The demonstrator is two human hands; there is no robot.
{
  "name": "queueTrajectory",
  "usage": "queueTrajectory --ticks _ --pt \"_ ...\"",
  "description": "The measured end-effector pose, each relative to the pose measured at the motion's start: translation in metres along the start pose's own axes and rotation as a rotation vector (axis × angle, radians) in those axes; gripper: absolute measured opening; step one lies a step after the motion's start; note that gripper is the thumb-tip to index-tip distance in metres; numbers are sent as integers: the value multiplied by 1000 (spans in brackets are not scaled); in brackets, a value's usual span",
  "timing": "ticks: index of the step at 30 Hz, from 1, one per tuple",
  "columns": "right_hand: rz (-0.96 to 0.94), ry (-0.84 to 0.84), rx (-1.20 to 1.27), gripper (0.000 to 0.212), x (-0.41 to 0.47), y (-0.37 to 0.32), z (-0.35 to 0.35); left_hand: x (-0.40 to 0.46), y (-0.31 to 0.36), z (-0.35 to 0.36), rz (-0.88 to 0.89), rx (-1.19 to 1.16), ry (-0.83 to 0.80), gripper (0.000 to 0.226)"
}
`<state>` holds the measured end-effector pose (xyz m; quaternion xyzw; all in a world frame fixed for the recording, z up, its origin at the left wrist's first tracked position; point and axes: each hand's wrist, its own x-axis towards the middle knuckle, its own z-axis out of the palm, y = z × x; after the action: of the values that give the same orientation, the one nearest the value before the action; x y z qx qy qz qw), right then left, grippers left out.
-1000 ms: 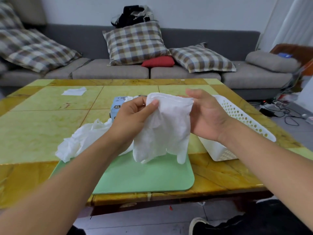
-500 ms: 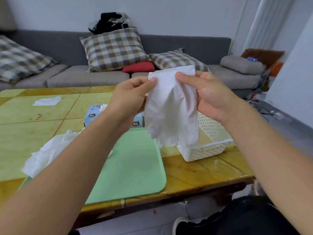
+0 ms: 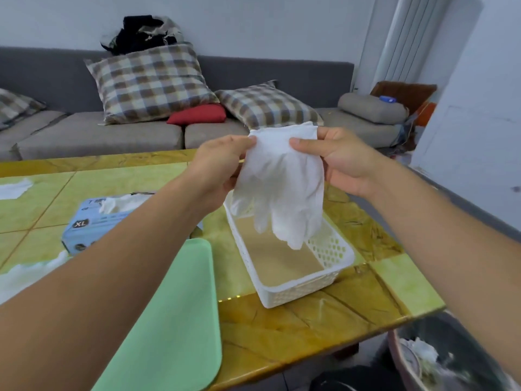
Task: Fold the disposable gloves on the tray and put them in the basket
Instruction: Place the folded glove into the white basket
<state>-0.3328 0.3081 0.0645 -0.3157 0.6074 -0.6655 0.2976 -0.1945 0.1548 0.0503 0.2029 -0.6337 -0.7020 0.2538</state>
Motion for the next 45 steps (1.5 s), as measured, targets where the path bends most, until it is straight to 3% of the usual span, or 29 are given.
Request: queueTrajectory --ticks 7,11,14,20,28,32,36,39,45 --pt "76 -85 -22 39 25 21 -19 18 -18 -1 4 72 -11 14" --pt "91 -75 -108 31 52 36 -20 41 -27 -5 3 106 18 12" --pt "34 -36 -77 36 71 37 -18 58 -22 -7 45 81 40 11" --pt "-120 -76 -100 50 75 48 -32 57 -38 -21 149 96 -88 9" --pt "-63 -400 -791 15 17 99 -53 15 -87 -23 197 704 -500 6" --pt "-126 -517 -1073 16 -6 100 -49 3 -94 -11 252 988 -701 8" --pt "-109 -693 -1310 23 -12 103 -40 -3 -94 6 197 1176 -857 11" --pt "5 -873 -1472 14 -12 101 -32 -6 -91 20 117 1326 -991 14" --pt "407 -1090 -1496 27 -1 82 -15 -10 -85 40 -91 1539 -1184 31"
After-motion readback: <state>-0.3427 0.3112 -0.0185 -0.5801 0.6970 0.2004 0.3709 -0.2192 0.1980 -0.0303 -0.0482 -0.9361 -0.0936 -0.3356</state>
